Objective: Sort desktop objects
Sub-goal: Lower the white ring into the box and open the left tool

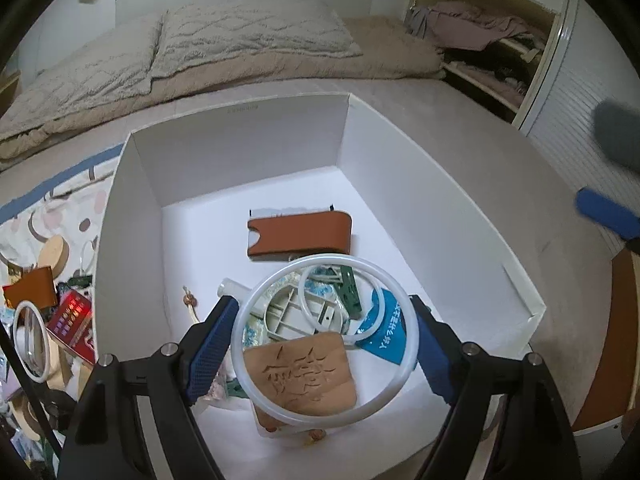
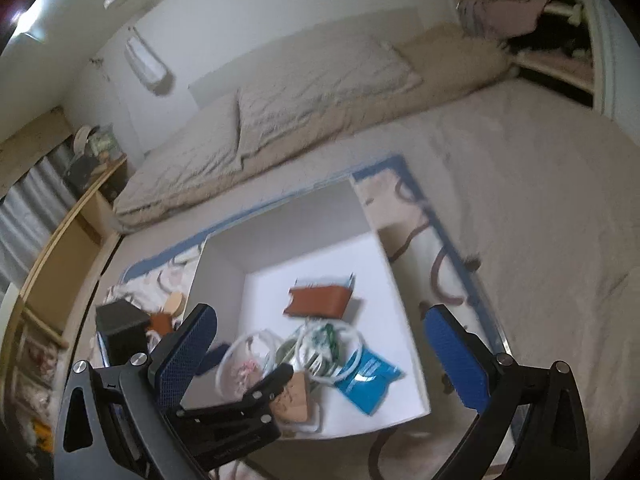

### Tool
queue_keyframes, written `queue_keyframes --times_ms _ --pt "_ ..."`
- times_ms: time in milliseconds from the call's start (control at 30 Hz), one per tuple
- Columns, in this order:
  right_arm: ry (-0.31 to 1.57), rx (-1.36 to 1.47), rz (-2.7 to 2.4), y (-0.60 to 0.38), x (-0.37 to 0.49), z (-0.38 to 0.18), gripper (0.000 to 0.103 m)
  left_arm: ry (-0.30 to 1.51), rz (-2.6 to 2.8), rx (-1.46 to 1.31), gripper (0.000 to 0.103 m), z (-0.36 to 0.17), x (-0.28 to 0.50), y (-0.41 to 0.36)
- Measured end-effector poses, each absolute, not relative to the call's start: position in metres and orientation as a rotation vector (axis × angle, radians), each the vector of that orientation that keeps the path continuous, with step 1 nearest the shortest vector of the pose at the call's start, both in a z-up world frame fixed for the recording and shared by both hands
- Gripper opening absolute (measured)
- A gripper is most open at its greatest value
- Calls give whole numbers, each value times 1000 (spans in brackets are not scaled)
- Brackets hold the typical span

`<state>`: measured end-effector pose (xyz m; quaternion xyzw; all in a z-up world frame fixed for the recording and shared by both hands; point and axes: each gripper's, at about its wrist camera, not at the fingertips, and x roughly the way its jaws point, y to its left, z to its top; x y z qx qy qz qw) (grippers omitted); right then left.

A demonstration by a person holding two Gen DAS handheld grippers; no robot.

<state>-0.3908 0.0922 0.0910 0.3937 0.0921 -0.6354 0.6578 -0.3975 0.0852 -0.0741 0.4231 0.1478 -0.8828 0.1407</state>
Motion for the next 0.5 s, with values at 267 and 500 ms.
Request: queue_keyframes --times_ms 267,500 --pt "205 900 -1437 95 -395 87 103 425 -2487 1311 83 -88 -403 95" --pt "201 939 -1433 92 -399 81 103 450 -2417 1346 83 -101 -404 88"
